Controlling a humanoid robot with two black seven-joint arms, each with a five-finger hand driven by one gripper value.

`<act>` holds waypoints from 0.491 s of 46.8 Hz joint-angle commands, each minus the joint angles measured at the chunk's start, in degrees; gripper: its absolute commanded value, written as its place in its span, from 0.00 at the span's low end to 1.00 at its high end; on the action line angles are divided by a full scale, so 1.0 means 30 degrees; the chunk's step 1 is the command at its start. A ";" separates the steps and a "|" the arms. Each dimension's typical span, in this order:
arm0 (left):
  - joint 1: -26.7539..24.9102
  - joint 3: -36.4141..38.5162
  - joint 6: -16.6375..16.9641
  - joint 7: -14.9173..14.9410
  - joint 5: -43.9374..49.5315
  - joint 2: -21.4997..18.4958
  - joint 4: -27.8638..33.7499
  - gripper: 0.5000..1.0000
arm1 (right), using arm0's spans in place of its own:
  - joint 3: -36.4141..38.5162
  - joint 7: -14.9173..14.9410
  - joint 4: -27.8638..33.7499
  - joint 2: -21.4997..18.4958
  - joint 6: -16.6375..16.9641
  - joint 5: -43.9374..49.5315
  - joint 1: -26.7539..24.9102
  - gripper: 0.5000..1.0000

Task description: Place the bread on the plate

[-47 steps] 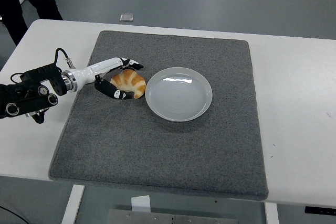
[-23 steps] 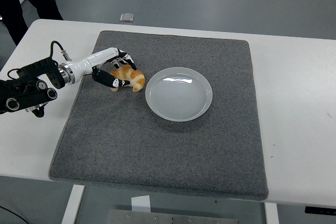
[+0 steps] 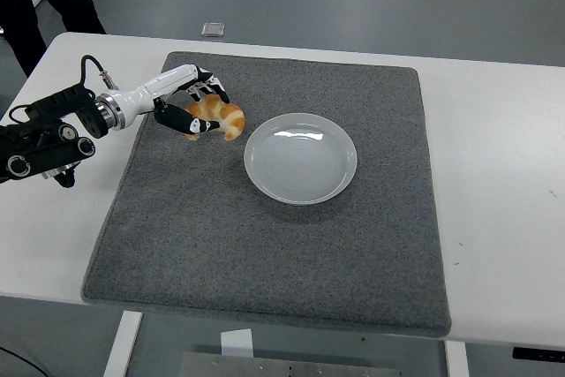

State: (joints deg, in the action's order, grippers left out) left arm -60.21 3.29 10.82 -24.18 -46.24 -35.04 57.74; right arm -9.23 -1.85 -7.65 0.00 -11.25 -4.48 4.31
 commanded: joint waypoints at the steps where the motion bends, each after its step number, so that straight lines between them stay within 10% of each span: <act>1: 0.0029 -0.0189 0.0027 0.0002 0.0148 -0.0155 -0.0057 0.00 | 0.0000 0.0001 0.0000 0.0000 0.0001 0.0000 0.0029 0.90; 23: -0.1112 -0.0981 -0.0119 0.0002 0.0178 -0.1210 -0.4187 0.00 | 0.0000 0.0001 0.0000 0.0000 0.0060 0.0000 0.0000 0.90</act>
State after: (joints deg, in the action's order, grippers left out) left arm -62.38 0.23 10.75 -24.10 -45.66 -38.50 46.30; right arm -9.23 -1.85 -7.65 0.00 -11.08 -4.48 4.34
